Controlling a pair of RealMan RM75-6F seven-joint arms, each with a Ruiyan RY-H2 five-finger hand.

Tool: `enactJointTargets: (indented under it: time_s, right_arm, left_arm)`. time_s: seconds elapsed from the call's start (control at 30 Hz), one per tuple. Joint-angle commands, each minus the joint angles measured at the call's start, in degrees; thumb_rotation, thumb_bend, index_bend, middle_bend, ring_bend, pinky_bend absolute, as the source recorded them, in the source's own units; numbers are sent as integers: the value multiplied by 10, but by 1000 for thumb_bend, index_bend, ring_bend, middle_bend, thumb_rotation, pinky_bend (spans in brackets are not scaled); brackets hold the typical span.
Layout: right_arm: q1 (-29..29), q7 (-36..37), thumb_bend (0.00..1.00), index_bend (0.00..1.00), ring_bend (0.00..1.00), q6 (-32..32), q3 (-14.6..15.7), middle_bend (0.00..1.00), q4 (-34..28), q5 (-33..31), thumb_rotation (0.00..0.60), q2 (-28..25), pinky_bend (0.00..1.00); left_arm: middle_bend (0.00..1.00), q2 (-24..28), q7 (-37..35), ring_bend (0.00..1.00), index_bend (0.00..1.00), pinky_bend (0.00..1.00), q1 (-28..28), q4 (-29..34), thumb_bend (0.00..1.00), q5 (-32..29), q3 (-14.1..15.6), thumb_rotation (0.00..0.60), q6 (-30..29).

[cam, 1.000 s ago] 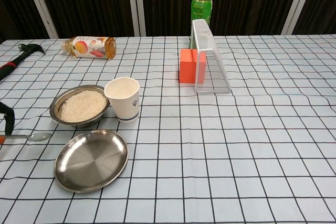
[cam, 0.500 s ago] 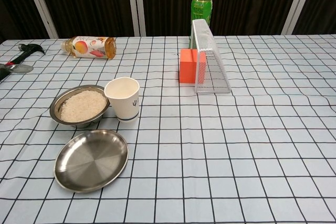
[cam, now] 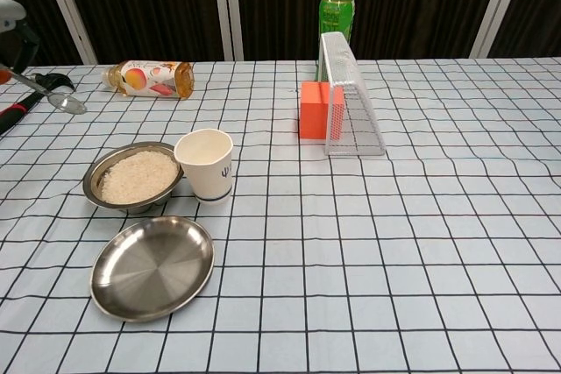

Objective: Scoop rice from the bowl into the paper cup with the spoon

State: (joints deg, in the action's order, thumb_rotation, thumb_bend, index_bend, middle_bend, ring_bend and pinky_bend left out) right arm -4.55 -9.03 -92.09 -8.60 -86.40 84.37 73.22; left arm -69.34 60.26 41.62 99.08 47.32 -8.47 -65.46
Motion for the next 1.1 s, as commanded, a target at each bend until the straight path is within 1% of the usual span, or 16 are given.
enactJointTargets:
  time_s: [0.03, 0.3, 0.43, 0.63, 0.77, 1.1]
  right_arm:
    - [1, -1, 322, 0, 0, -2, 0, 0, -1, 1, 600, 0, 0]
    - [5, -10, 322, 0, 0, -13, -1, 0, -7, 4, 600, 1, 0]
    - [5, -14, 322, 0, 0, -17, -3, 0, -9, 5, 600, 2, 0]
    - [5, -15, 321, 0, 0, -19, -5, 0, -9, 5, 600, 5, 0]
    - [5, -13, 321, 0, 0, -22, -6, 0, -7, 6, 600, 6, 0]
    - [4, -10, 321, 0, 0, -24, -7, 0, -2, 11, 600, 7, 0]
  left_arm:
    - [1000, -21, 17, 1000, 549, 1000, 14, -16, 490, -2, 10, 600, 8]
    - [1000, -68, 63, 1000, 549, 1000, 28, -54, 490, 11, 45, 600, 6]
    - [1000, -83, 81, 1000, 548, 1000, 33, -71, 490, 16, 57, 600, 2]
    - [1000, -110, 92, 1000, 548, 1000, 41, -93, 490, 13, 62, 600, 4]
    - [1000, -128, 97, 1000, 548, 1000, 48, -102, 490, 11, 58, 600, 1]
    - [1000, -148, 131, 1000, 548, 1000, 65, -110, 490, 11, 65, 600, 0]
